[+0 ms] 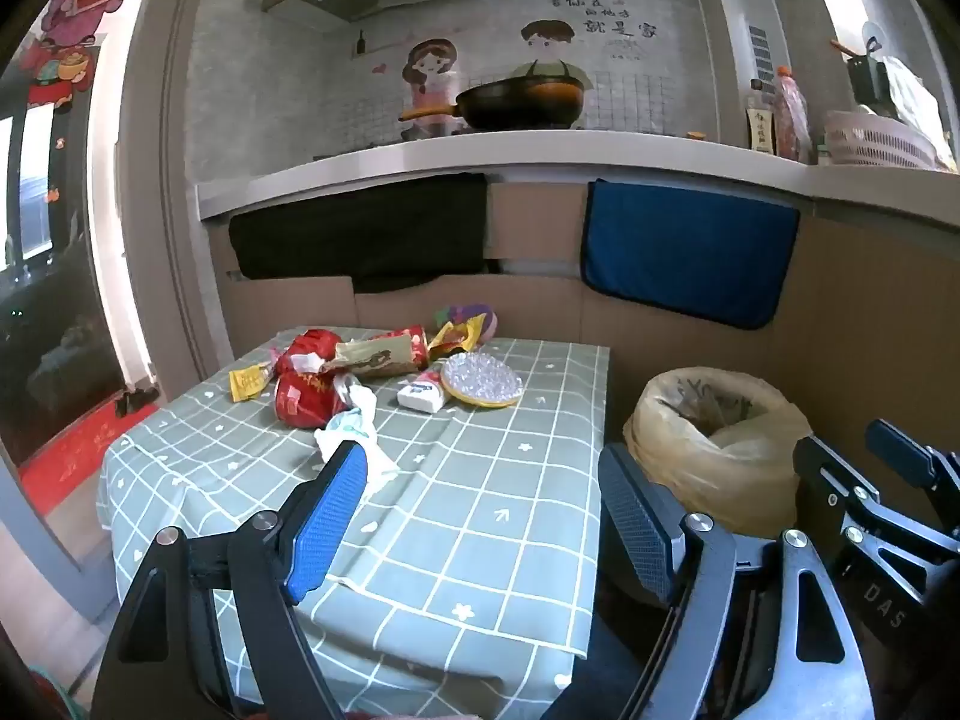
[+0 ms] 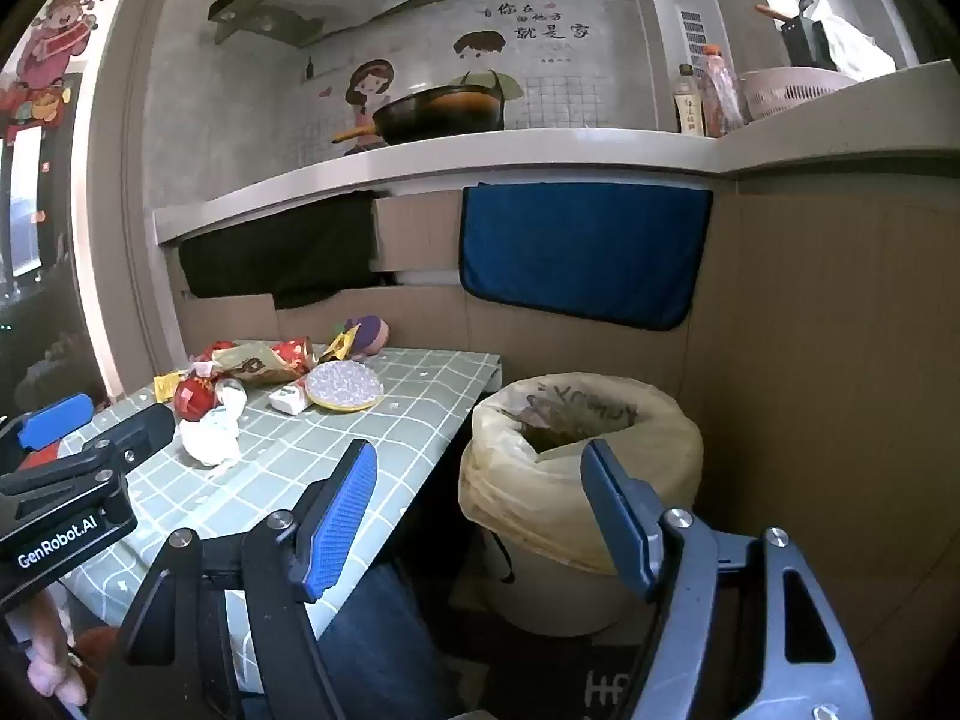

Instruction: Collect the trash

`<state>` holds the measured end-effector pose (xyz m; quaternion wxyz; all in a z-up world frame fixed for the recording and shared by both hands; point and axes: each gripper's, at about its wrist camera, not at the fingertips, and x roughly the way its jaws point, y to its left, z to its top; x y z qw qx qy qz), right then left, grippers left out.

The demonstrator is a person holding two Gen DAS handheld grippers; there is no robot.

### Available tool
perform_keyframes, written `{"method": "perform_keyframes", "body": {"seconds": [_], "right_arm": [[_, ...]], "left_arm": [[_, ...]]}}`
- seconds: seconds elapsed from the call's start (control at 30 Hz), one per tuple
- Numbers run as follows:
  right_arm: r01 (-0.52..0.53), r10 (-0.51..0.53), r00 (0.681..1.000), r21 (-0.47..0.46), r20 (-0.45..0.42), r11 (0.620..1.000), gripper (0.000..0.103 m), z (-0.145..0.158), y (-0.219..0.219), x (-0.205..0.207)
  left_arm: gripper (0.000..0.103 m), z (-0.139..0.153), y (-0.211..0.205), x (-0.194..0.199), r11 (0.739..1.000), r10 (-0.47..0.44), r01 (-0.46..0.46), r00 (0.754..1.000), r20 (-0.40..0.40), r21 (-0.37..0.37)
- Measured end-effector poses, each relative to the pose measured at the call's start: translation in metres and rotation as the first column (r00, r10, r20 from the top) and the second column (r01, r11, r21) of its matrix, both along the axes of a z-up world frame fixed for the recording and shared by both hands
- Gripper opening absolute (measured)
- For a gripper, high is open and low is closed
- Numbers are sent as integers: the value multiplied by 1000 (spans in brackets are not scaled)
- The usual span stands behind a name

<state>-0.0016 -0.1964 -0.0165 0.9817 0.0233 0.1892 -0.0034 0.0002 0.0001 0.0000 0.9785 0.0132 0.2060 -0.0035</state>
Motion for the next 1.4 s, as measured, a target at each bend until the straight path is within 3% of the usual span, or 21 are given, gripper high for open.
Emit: {"method": "perform_keyframes", "body": {"seconds": [1.4], "right_arm": [[7, -7, 1000, 9, -1, 1000, 68, 3, -4, 0]], "left_arm": [[79, -7, -9, 5, 1000, -13, 13, 1000, -22, -1]]}}
